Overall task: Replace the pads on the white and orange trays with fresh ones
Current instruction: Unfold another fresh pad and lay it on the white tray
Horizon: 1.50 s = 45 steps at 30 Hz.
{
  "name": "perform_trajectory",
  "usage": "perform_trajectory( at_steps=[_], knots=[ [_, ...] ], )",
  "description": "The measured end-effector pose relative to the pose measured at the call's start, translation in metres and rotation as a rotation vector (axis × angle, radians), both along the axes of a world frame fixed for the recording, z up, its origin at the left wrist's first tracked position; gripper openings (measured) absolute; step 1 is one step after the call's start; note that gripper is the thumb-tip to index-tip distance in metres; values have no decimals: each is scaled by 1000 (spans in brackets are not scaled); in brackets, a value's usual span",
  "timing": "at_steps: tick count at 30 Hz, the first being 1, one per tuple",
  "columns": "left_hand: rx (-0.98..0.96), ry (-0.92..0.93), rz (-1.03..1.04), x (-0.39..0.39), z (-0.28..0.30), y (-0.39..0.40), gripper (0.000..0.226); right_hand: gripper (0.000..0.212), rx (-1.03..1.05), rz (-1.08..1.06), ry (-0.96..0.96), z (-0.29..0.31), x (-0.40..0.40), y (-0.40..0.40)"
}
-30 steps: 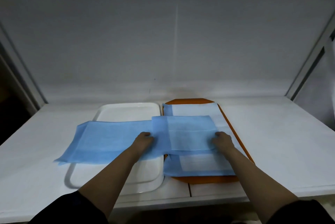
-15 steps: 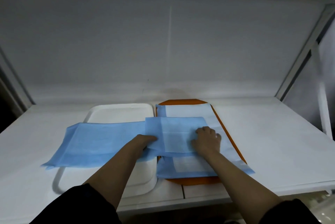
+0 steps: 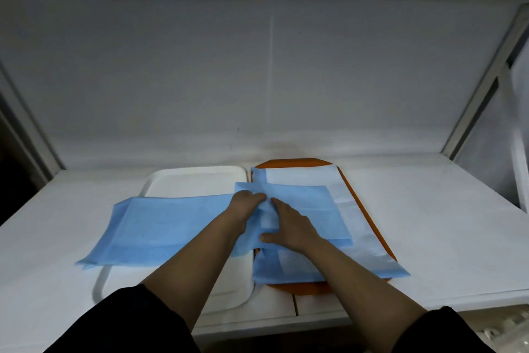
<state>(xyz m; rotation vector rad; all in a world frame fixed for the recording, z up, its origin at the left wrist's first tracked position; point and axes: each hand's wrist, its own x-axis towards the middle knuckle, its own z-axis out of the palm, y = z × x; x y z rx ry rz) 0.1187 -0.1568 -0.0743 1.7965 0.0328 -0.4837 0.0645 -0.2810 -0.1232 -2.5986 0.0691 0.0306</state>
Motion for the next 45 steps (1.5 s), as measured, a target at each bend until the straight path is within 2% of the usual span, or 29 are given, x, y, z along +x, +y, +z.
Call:
perform_trajectory(
  at_steps=[3,4,6,9,11,14,18,23,26,28,30,33,35,37,39,43,45],
  knots=[
    [97,-17,7,2,-3,3,40,41,-94,-124,-131,3,-1,2],
    [114,-1,47,3,-5,8,46,36,-61,-169,-160,6,-1,1],
    [110,84,157,2,-12,19,65,37,-17,-214,-172,11,0,-2],
    [-67,273,270,-4,-26,31,80,40,43,-197,-124,11,2,-4],
    [-101,320,274,-4,-31,34,76,42,88,-156,-65,5,1,-4],
    [-152,376,272,-6,-23,35,56,47,131,-35,32,-3,-2,0],
    [-90,475,169,-4,-27,40,46,59,135,52,79,-4,-6,7],
    [-69,299,90,-1,-30,35,33,76,208,70,107,-9,-7,7],
    [96,118,15,4,-32,28,25,87,169,81,108,-11,-7,8],
    [138,4,-17,5,-24,17,14,86,108,49,49,-12,-7,9],
    [105,-99,-28,3,-12,3,24,72,84,-35,-49,-11,-7,10],
    [101,-233,-54,-1,4,-18,32,40,15,-221,-208,2,-8,4],
    [39,-294,-121,-8,15,-32,30,33,26,-342,-282,13,-9,-7],
    [-104,-256,-213,-19,28,-46,23,30,167,-445,-370,27,-9,-21],
    [-170,-221,-281,-29,36,-59,38,26,367,-530,-448,40,-9,-38],
    [3,-392,-425,-34,29,-84,47,21,632,-711,-547,65,-12,-83],
    [149,-477,-520,-39,22,-95,58,20,781,-800,-578,71,-16,-112]
  ],
)
